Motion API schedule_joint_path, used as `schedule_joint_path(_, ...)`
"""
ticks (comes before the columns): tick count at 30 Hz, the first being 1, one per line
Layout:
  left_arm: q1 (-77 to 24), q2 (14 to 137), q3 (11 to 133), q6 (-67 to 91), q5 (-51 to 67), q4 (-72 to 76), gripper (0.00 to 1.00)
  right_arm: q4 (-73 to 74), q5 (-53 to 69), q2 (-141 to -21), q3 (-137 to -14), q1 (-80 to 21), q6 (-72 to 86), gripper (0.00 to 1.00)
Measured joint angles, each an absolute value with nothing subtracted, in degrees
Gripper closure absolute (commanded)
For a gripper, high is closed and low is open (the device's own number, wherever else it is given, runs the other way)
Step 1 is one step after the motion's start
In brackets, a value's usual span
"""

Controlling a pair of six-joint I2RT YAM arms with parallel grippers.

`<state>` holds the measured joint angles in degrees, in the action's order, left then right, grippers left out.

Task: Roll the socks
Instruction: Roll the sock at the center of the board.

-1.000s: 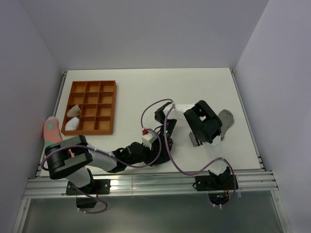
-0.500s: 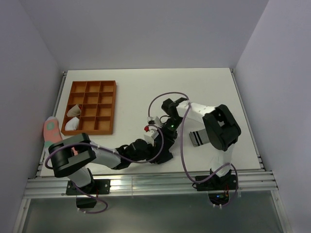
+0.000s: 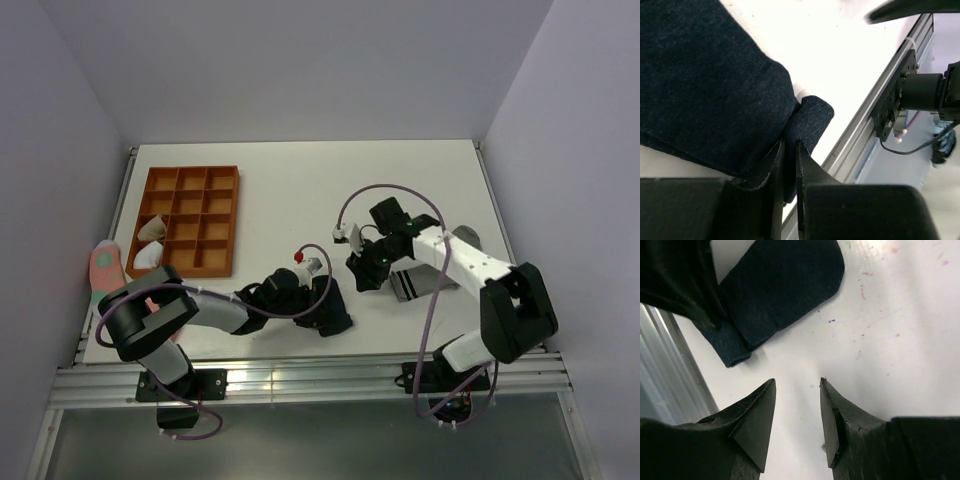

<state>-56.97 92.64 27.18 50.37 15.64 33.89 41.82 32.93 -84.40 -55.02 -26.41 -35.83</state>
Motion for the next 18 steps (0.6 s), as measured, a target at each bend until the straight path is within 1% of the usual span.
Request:
schedule_joint_path(5,-53.12,93.91,31.0,50.46,22.81,26.55,1.0,37.93,31.59,-76.69,-50.19,-29.02,-40.45,0.52)
schedule_joint_path(12,-47.57,96.79,34.11,50.43,31.83,20.12,1.0,33.15,28.95,-68.77,-40.29,-43.46,-44.4,0.48)
schedule_joint_path(18,-46.19,98.32,35.97,50.28,34.87,17.02,1.0,28.34,26.26,-67.61,-38.15,-49.93,-44.64,0.48)
